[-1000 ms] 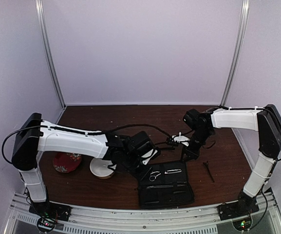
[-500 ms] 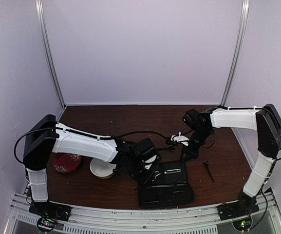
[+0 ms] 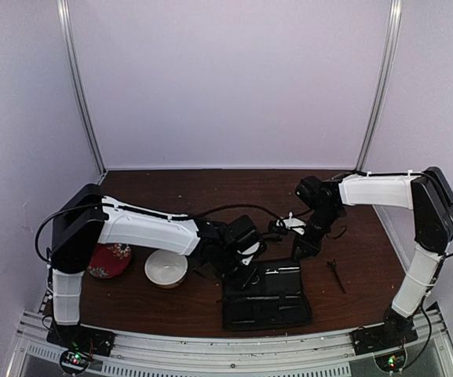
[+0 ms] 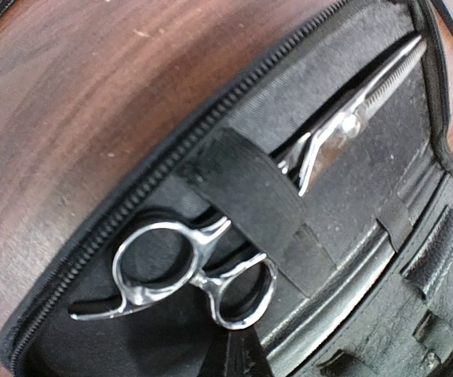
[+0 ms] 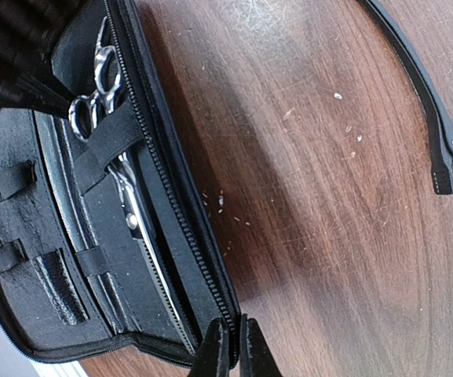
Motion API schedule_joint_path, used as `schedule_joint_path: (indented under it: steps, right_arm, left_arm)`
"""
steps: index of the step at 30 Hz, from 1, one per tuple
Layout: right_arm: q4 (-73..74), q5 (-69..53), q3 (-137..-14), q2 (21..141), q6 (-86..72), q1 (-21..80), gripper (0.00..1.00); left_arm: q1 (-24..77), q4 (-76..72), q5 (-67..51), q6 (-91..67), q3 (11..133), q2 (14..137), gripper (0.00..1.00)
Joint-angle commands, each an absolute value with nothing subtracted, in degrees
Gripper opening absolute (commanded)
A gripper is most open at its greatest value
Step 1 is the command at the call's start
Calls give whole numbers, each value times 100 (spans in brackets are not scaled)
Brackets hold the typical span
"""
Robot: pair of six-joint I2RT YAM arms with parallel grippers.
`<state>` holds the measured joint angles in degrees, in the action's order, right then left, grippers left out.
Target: Sort the hair-cutting tools
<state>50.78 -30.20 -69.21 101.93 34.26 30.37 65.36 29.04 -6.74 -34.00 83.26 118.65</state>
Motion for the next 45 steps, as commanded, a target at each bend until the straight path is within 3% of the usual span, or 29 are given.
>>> schedule_joint_path:
  steps: [1, 6, 9, 12, 16, 23, 28, 31, 38, 45]
  right_arm:
    - [5037, -3173, -7059, 10131, 3374, 3050, 0]
    - [5053, -3094, -7100, 10130, 3366, 3054, 0]
    - [5037, -3023, -7067, 10071, 3385, 3018, 1]
    - [5082, -3038, -7112, 9981, 3386, 2960, 12]
    - [5160, -3151, -7174, 9713, 3385, 2878, 25]
    - [5292, -3311, -7177, 9220, 3527, 2739, 32]
    - [5143, -3082, -7117, 8968, 3505, 2725, 33]
    - [5133, -3038, -7117, 8935, 3512, 2725, 33]
    - [5124, -2918, -7084, 8878, 3561, 2733, 33]
    - [5115, -2940, -7066, 8820, 3585, 2733, 34]
  left_arm:
    - [6415, 2541, -491, -3390, 8444, 11998, 1]
    - [6408, 2744, -425, -3315, 8393, 11683, 8]
    - [6408, 3048, -240, -3174, 8267, 11351, 24]
    - [6414, 3357, -94, -3043, 8166, 10963, 36]
    - [6396, 3697, 182, -2788, 8167, 10392, 43]
    - [5783, 4225, 291, -2508, 8236, 10094, 44]
    - [5081, 4220, -18, -2479, 8413, 10534, 34]
    - [4921, 4257, 49, -2557, 8737, 10959, 33]
    - [4722, 4379, 93, -3070, 9565, 12007, 46]
    - [4614, 4396, -105, -3261, 9711, 12297, 49]
